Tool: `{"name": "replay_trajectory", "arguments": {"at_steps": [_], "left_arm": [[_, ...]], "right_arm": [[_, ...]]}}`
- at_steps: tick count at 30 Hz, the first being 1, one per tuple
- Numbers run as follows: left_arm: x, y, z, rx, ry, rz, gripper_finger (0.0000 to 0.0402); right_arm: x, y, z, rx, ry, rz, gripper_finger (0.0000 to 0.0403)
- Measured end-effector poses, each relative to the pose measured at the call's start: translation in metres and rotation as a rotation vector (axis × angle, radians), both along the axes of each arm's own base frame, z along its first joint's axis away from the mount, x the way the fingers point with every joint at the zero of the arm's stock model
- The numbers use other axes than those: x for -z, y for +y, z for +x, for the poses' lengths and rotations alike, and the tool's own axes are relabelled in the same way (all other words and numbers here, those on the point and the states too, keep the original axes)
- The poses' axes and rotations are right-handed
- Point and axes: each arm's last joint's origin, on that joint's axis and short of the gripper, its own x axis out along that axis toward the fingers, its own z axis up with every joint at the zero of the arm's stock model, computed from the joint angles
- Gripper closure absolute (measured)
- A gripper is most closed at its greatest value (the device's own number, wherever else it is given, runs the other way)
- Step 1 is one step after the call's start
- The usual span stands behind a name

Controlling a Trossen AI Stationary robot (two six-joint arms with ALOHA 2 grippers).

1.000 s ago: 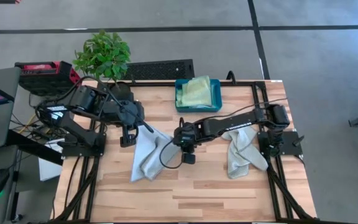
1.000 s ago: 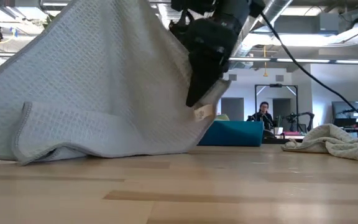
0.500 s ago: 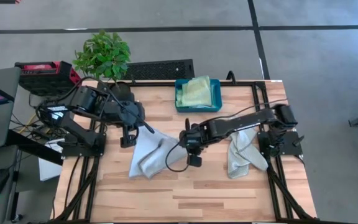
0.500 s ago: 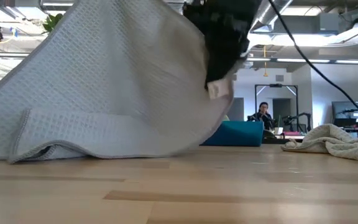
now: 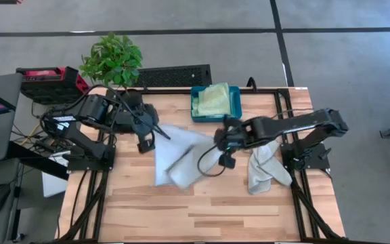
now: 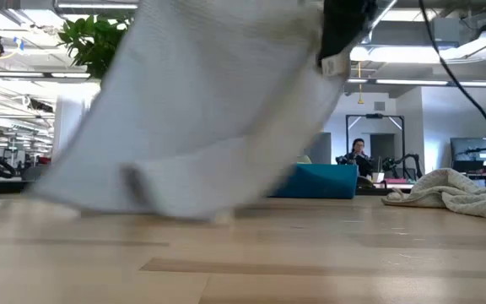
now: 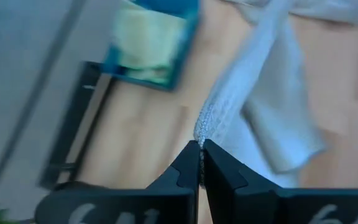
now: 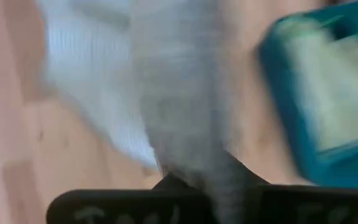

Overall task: Fold microfiber towels
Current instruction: Fold the left gray towel

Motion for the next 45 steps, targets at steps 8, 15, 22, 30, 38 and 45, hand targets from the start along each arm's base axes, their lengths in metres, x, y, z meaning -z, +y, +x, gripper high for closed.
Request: {"name": "replay_trajectory", "arguments": {"at_steps": [8,15,22,30,38,45], "left_arm": [[-0.006,0.010,0.002,-0.138,-0.068,0.233,0.0401],[-0.015,0.010,0.012,-0.089,-0.136,0.360,0.0401],[-0.011,-0.007,0.009,0.052,-0.105,0.249,0.0401],[0.013,-0.036,0.019,0.136,0.015,-0.034,0.0401],[0.048,-0.077,0.048,0.132,0.156,-0.232,0.0401],[0.082,-0.116,0.067,0.064,0.283,-0.385,0.0401]], "right_arm": [[-0.053,-0.028,-0.051,0.172,-0.180,-0.162,0.0395],[-0.073,-0.044,-0.076,0.276,-0.259,-0.271,0.0396],[-0.070,-0.020,-0.080,0.207,-0.252,-0.163,0.0391],[-0.044,0.021,-0.071,0.119,-0.077,0.008,0.0395],[-0.017,0.063,-0.056,-0.010,0.066,0.110,0.0394],[0.005,0.093,-0.046,-0.111,0.167,0.194,0.0387]]}}
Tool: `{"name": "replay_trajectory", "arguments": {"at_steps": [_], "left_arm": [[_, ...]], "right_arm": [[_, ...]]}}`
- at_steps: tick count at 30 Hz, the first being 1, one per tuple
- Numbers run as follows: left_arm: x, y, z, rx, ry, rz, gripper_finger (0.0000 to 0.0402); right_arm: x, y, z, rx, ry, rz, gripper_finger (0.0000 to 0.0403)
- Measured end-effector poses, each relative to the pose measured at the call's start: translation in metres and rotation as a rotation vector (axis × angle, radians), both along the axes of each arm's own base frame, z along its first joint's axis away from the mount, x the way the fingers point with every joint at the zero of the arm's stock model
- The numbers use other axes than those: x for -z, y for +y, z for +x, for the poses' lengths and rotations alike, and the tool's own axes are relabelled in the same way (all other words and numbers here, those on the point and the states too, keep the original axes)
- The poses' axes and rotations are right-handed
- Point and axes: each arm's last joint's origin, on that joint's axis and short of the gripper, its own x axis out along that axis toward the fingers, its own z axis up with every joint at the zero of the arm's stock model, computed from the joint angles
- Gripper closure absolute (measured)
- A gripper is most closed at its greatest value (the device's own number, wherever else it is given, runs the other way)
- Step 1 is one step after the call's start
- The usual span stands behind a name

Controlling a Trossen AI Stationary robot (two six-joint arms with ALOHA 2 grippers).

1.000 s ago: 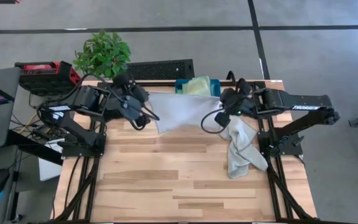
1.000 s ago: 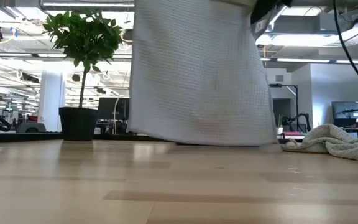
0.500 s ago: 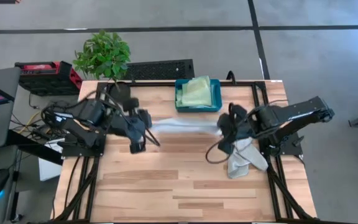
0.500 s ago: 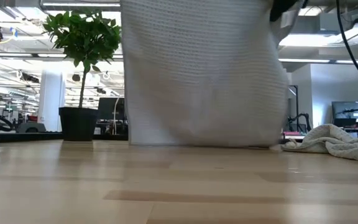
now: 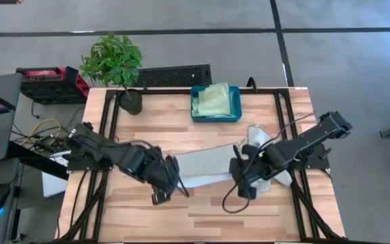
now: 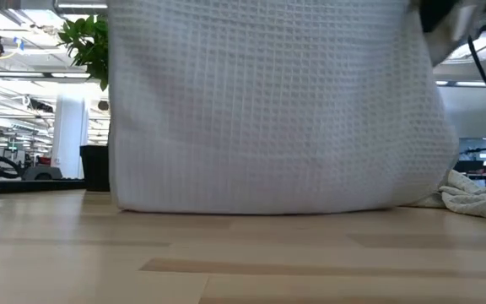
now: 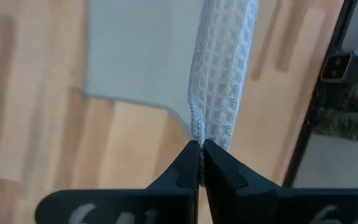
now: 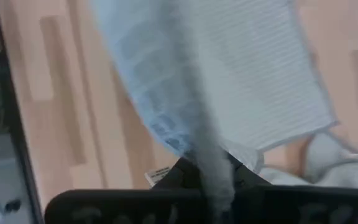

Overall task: Fold microfiber towels
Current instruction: Fold the left gray towel

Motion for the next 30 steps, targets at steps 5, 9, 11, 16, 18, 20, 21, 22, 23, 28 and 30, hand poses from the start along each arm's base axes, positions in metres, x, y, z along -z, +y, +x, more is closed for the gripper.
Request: {"name": "replay_trajectory", "arguments": {"at_steps": [5,9,11,16,18,20,21,22,23,28,30], "left_arm": [[0.025,-0.026,0.009,-0.011,0.090,-0.024,0.0401],[0.041,-0.042,0.013,-0.003,0.133,-0.008,0.0401],[0.048,-0.048,0.015,-0.005,0.148,0.000,0.0401],[0.056,-0.062,0.019,-0.038,0.116,-0.030,0.0401],[0.059,-0.069,0.022,-0.035,0.089,-0.043,0.0401],[0.065,-0.075,0.025,-0.042,0.088,-0.050,0.0401],[0.068,-0.078,0.025,-0.039,0.087,-0.055,0.0401],[0.071,-0.082,0.025,-0.033,0.094,-0.055,0.0401],[0.076,-0.085,0.026,-0.029,0.108,-0.051,0.0401],[0.092,-0.093,0.031,-0.021,0.132,-0.025,0.0401],[0.094,-0.090,0.032,-0.043,0.122,0.013,0.0401]], "right_arm": [[0.012,0.016,0.003,-0.039,0.054,0.045,0.0391],[0.023,0.029,0.009,-0.051,0.070,0.075,0.0394],[0.031,0.036,0.013,-0.051,0.086,0.090,0.0390],[0.059,0.060,0.019,-0.066,0.172,0.113,0.0387],[0.070,0.069,0.019,-0.085,0.205,0.110,0.0392],[0.076,0.075,0.017,-0.071,0.229,0.103,0.0394],[0.077,0.078,0.016,-0.063,0.232,0.110,0.0394],[0.078,0.080,0.015,-0.057,0.237,0.112,0.0393],[0.079,0.082,0.013,-0.045,0.240,0.114,0.0391],[0.077,0.086,0.009,0.003,0.241,0.114,0.0386],[0.077,0.083,0.006,0.020,0.263,0.086,0.0390]]}}
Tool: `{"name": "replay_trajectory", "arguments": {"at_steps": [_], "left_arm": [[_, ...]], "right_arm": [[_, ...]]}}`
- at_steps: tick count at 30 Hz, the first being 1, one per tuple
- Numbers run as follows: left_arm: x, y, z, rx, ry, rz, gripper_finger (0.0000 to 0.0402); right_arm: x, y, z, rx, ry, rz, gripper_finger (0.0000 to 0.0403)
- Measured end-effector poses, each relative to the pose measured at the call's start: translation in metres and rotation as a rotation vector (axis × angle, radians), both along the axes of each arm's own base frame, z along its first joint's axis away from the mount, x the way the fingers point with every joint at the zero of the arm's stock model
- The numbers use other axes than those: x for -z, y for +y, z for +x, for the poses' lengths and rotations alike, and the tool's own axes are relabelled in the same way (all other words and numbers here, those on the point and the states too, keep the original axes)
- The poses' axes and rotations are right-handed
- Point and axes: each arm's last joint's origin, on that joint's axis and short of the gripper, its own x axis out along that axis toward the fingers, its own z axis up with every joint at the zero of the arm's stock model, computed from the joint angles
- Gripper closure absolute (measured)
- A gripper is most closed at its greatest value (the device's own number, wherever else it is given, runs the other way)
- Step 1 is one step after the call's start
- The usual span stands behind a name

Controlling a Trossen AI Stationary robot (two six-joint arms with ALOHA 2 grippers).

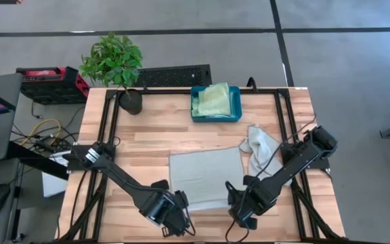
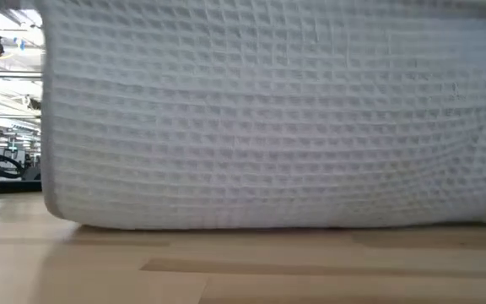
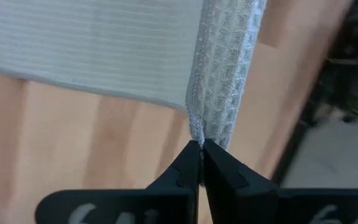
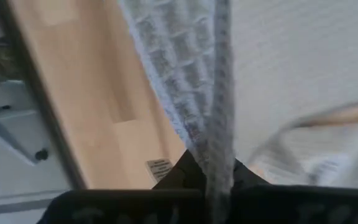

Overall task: Fold microfiber towels
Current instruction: Fold the left gray towel

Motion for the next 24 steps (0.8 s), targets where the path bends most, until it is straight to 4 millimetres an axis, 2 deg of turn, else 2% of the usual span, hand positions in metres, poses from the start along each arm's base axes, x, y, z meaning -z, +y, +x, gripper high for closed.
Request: {"name": "replay_trajectory", "arguments": {"at_steps": [6,17,24], "left_arm": [[0.000,0.023,0.006,-0.126,-0.003,0.129,0.0401],[0.000,0.069,0.027,-0.276,0.030,0.154,0.0401],[0.024,0.096,0.025,-0.315,0.179,0.216,0.0401]], "right_arm": [[0.011,-0.023,0.007,0.059,0.063,-0.191,0.0391],[0.016,-0.078,0.037,0.014,0.078,-0.325,0.0394],[0.016,-0.099,0.044,-0.036,0.092,-0.362,0.0388]]}}
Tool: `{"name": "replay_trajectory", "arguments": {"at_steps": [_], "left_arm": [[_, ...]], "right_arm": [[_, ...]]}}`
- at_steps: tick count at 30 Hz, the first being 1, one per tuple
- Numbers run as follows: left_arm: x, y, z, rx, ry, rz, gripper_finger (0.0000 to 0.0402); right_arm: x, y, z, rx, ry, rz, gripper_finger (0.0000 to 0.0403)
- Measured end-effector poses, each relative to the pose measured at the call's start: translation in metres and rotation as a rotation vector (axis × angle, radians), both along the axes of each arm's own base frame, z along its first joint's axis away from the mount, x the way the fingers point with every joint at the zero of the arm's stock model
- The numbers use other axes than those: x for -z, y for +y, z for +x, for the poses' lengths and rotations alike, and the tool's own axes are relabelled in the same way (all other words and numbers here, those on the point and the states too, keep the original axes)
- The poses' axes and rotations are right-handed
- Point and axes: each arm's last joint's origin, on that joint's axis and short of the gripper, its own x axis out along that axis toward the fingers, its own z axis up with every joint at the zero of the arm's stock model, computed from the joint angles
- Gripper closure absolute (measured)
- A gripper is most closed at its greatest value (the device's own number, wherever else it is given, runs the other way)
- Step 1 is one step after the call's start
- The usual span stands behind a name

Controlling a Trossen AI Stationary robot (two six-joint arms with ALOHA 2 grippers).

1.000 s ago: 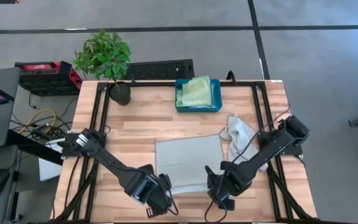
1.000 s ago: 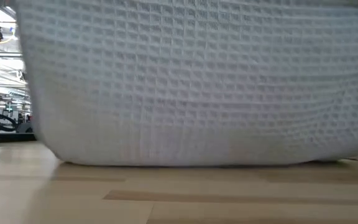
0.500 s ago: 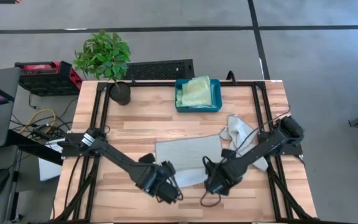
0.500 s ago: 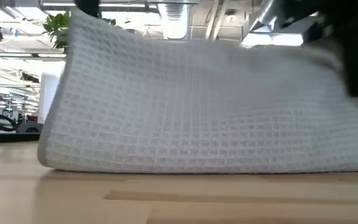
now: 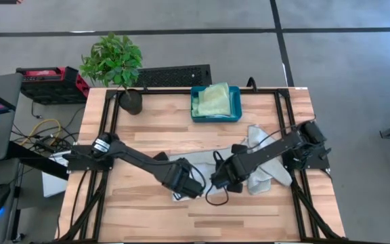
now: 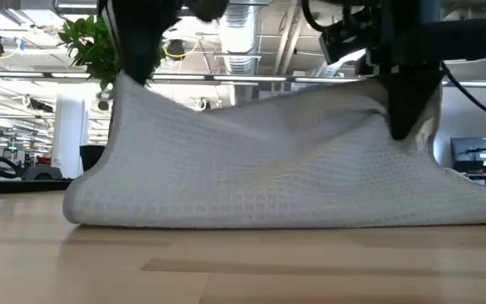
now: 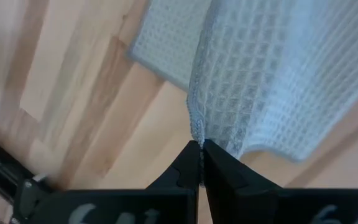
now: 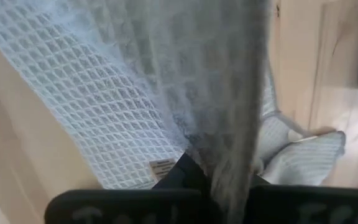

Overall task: Fold microfiber towels
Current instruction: Fold the left gray towel

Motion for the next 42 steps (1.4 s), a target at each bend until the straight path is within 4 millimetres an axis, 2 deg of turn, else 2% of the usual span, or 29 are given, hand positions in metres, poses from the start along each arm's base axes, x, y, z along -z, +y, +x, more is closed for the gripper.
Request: {"name": "replay_trajectory", "arguments": {"at_steps": [3,6,19,24,32,37,42], "left_arm": [[0.010,0.009,0.003,-0.006,0.027,-0.009,0.0401],[0.011,0.017,0.005,0.012,0.041,-0.010,0.0401],[0.011,0.035,0.012,0.017,0.008,0.056,0.0397],[0.011,0.042,0.013,-0.001,0.022,0.064,0.0351],[0.010,0.052,0.013,0.009,0.042,0.112,0.0272],[0.006,0.051,0.013,0.019,0.034,0.121,0.0255],[-0.018,0.035,-0.002,0.034,-0.047,0.111,0.0253]], "right_arm": [[0.000,-0.005,0.002,-0.015,0.008,0.001,0.0393],[0.000,-0.009,0.003,-0.012,0.013,0.001,0.0390],[-0.001,-0.015,0.001,-0.037,0.066,-0.003,0.0332],[-0.001,-0.017,0.001,-0.031,0.069,-0.007,0.0295],[-0.002,-0.028,0.001,-0.021,0.095,-0.074,0.0203],[-0.008,-0.032,-0.002,-0.068,0.113,-0.062,0.0170],[-0.031,-0.023,-0.014,-0.181,0.043,-0.032,0.0165]]}}
